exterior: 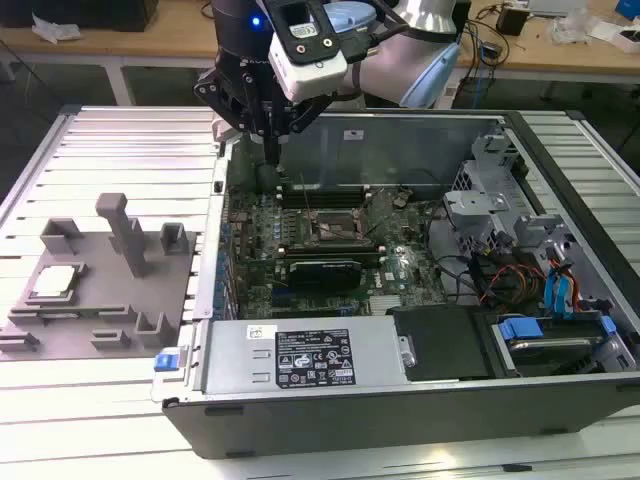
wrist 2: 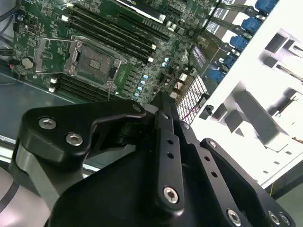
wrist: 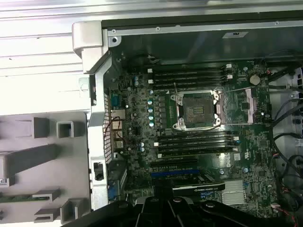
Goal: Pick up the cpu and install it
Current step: 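Reach for the cpu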
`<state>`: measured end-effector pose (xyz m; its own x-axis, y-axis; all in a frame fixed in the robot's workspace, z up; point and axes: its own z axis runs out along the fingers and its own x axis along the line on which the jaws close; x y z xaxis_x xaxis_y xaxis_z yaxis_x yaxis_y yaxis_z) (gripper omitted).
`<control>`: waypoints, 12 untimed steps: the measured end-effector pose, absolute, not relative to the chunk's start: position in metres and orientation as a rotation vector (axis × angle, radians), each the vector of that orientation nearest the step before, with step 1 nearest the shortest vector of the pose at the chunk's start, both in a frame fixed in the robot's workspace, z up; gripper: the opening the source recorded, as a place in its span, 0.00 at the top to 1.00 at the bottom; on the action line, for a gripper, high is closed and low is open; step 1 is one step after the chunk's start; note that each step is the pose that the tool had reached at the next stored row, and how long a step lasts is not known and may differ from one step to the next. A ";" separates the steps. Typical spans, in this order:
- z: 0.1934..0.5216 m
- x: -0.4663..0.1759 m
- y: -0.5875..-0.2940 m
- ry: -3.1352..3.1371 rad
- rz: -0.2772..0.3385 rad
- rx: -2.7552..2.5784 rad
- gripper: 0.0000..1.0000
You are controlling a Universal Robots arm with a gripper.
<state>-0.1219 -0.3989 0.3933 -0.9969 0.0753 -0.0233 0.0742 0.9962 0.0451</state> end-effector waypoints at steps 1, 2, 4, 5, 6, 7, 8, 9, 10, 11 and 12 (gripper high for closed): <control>0.393 -0.122 -0.399 3.114 0.069 0.117 0.89; 0.393 -0.122 -0.399 3.114 0.069 0.117 0.89; 0.393 -0.122 -0.399 3.114 0.069 0.117 0.89; 0.393 -0.122 -0.399 3.114 0.069 0.117 0.89; 0.393 -0.122 -0.399 3.114 0.069 0.117 0.89; 0.393 -0.123 -0.399 3.114 0.069 0.117 0.89; 0.393 -0.123 -0.399 3.114 0.069 0.117 0.89; 0.393 -0.124 -0.399 3.114 0.069 0.117 0.89; 0.393 -0.124 -0.399 3.114 0.069 0.117 0.89; 0.393 -0.125 -0.399 3.114 0.069 0.117 0.89; 0.393 -0.125 -0.399 3.114 0.069 0.117 0.89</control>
<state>-0.1253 -0.3988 0.3933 -0.9969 0.0753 -0.0233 0.0742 0.9962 0.0451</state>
